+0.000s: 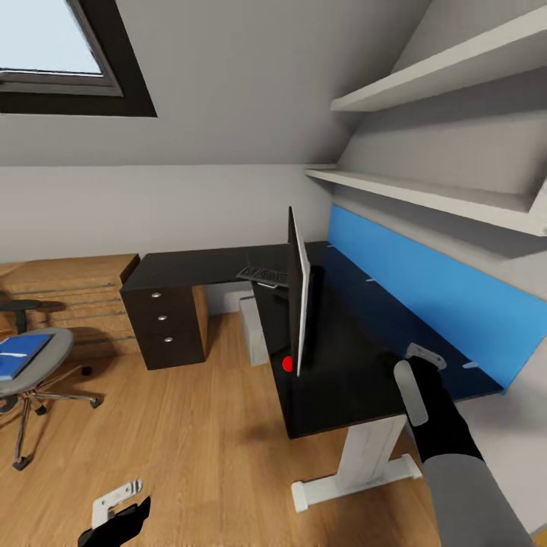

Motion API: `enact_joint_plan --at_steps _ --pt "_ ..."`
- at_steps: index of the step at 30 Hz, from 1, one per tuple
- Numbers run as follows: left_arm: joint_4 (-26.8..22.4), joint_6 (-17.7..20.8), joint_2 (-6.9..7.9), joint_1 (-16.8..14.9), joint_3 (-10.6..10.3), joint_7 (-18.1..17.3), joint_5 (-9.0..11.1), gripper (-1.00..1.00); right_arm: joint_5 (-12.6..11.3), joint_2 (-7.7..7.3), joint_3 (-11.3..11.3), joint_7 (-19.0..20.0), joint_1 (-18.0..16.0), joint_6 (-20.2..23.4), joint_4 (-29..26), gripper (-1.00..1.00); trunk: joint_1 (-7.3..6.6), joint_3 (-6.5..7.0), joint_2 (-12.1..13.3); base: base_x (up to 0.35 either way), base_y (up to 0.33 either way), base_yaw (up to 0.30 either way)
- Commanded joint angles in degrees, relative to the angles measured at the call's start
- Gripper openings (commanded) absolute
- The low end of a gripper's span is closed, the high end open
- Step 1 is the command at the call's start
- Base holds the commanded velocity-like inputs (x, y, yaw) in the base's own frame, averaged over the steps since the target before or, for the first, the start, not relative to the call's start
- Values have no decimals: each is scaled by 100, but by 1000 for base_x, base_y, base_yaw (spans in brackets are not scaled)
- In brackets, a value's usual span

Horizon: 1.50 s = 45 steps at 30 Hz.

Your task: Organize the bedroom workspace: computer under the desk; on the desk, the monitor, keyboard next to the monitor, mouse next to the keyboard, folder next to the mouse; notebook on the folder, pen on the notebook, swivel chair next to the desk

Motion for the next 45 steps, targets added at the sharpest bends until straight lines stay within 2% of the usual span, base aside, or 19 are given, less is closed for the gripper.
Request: enact_joint_plan --at_steps 1,3,6,10,12,13,14,17,20,22,37,41,42,45 --pt "-11 25 2 -2 -4 35 60 100 -86 7 7 -66 146 -7 -250 -100 -26 12 37 -338 0 0" --pt "-11 26 2 -5 -4 35 60 100 -87 15 18 -66 350 -1 -596 -100 -70 47 117 -338 0 0" --pt "-11 26 2 -2 -4 35 60 100 -88 41 38 -68 472 112 -804 -100 -136 101 237 -338 0 0" --pt "-11 22 2 -2 -7 35 60 100 -90 95 44 -73 495 191 -855 -100 -179 135 317 -265 0 0" --pt "-11 20 -1 -2 -11 28 60 100 -91 215 52 -69 503 211 -868 -100 -179 135 317 -84 0 0" --pt "-5 19 -4 -2 -17 23 60 100 -73 403 124 -70 506 216 -860 -100 -179 133 317 -30 0 93" --pt "219 19 -14 -2 -47 2 46 100 -53 579 733 -74 511 219 -785 -100 -179 129 317 -3 10 231" --pt "256 18 -19 -3 -56 0 44 100 -47 593 883 -71 540 219 -706 -100 -179 116 317 -1 160 239" --pt "267 18 -23 -3 -63 0 43 100 -49 597 1167 -67 549 215 -644 -100 -179 104 317 0 271 242" --pt "269 17 -24 -2 -64 0 38 100 -51 602 1272 -66 556 214 -626 -100 -179 95 317 0 303 243" --pt "277 17 -33 -2 -74 2 34 100 -62 607 1386 -66 562 222 -605 -100 -179 24 317 0 294 233" --pt "286 18 -40 -2 -93 2 34 100 -62 607 1613 -66 566 214 -568 -100 -179 -4 317 0 20 175" --pt "287 17 -41 -2 -147 4 34 100 -62 604 1753 -66 567 212 -562 -100 -179 -8 317 63 21 97" --pt "288 11 -42 -2 -282 8 34 100 -62 596 1912 -62 603 204 -558 -100 -179 -14 317 196 77 44"
